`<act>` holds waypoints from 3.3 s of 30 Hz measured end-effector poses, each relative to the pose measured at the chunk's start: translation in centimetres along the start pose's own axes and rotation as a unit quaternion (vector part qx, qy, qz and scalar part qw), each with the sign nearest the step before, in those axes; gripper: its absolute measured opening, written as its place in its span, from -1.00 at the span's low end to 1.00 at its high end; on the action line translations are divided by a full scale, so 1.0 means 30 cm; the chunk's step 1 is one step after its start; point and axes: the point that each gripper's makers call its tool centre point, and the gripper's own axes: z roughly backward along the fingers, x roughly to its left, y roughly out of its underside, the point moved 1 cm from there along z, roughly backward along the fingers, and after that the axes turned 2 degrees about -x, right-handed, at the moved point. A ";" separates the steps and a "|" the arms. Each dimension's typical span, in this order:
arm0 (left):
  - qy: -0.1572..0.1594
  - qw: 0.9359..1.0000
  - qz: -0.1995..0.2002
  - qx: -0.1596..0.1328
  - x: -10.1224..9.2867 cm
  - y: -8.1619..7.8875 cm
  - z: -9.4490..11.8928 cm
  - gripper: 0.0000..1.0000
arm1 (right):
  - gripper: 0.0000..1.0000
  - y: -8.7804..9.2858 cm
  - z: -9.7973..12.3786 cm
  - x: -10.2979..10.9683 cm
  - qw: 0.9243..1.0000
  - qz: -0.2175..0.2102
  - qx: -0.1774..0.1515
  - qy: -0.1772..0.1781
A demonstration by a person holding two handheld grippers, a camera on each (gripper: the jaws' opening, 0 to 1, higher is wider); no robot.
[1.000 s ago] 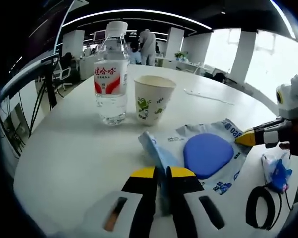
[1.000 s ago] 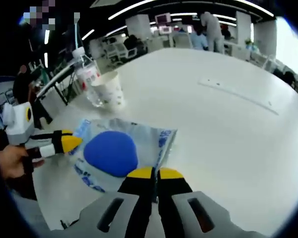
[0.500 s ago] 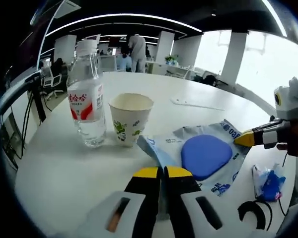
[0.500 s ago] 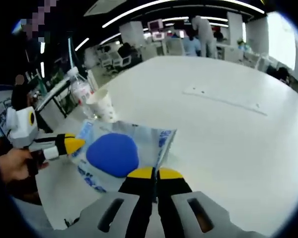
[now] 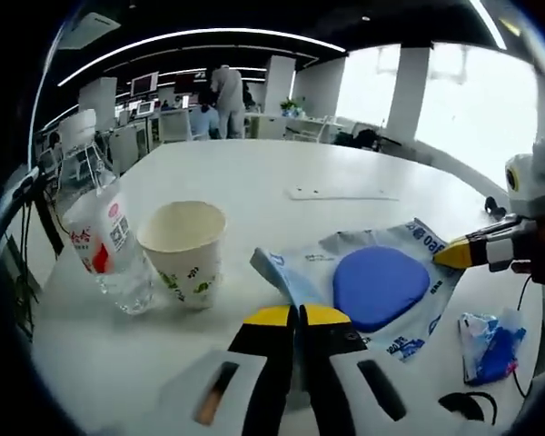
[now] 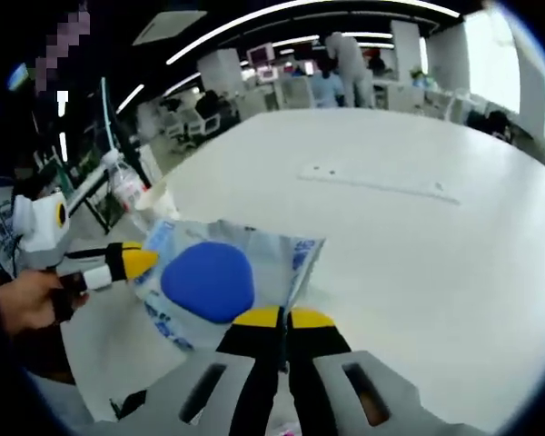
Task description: Arrange the tabletop items into an orderly group along one side of the table until the central work area is clear of visible clutter.
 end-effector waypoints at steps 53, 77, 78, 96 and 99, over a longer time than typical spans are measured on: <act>-0.078 0.983 -0.151 0.072 0.082 -0.068 -0.212 -0.98 | -1.00 -0.005 -0.199 -0.067 0.999 -0.049 0.011 -0.010; -0.115 0.967 -0.215 0.072 0.086 -0.132 -0.194 -0.85 | -1.00 -0.012 -0.211 -0.070 0.997 -0.069 -0.019 0.010; -0.116 0.966 -0.218 0.073 0.085 -0.133 -0.192 -0.84 | -1.00 -0.012 -0.212 -0.070 0.997 -0.073 -0.020 0.012; -0.088 0.970 -0.216 0.066 0.032 -0.111 -0.141 -0.68 | -0.66 -0.024 -0.216 -0.093 0.998 -0.049 -0.020 0.017; -0.081 0.971 -0.216 0.059 0.018 -0.113 -0.118 -0.66 | -0.67 -0.034 -0.210 -0.099 0.998 -0.051 -0.024 0.019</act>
